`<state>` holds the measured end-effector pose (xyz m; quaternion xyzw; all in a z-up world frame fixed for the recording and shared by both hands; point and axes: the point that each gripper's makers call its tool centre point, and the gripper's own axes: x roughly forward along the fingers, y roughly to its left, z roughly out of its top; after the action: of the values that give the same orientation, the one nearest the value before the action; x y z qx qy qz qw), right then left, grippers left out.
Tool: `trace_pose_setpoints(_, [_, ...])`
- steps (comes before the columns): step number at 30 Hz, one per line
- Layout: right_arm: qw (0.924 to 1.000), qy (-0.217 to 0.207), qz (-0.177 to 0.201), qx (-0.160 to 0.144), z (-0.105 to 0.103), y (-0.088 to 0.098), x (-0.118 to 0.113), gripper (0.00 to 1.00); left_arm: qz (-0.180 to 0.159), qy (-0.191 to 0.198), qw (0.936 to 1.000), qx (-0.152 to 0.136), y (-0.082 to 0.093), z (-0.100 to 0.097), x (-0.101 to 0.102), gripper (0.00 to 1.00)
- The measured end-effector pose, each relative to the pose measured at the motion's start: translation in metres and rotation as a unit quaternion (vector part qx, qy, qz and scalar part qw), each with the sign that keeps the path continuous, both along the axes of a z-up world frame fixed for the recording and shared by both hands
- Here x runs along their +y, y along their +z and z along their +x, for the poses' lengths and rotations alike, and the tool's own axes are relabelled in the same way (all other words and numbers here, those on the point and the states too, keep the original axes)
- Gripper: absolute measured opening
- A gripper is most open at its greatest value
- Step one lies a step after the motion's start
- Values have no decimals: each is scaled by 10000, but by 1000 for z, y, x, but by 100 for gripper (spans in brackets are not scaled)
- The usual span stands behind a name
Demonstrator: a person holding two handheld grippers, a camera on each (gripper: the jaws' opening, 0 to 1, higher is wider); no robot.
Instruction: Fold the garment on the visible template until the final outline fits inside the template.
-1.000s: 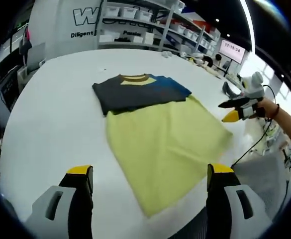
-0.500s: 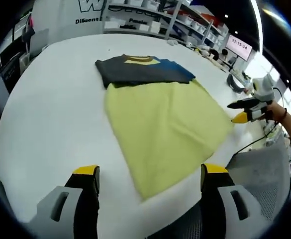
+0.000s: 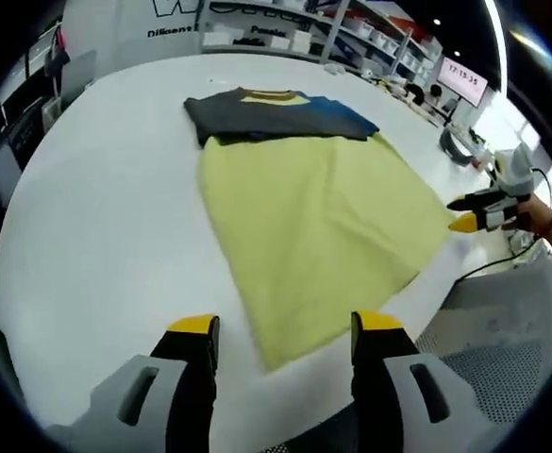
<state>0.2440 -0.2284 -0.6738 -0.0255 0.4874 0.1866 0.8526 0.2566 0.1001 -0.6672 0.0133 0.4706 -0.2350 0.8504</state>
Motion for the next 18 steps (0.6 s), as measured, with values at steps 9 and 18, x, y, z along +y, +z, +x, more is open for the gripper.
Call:
trace_pose_setpoints(9, [9998,-138,-146,30,-6,0,-3,13,197,-53,9998,26,-5,-9,-3,30])
trace_pose_setpoints(18, [9993,-310,-208,17,-6,0,-9,0,360,66,9993,84,-9,-7,2,2])
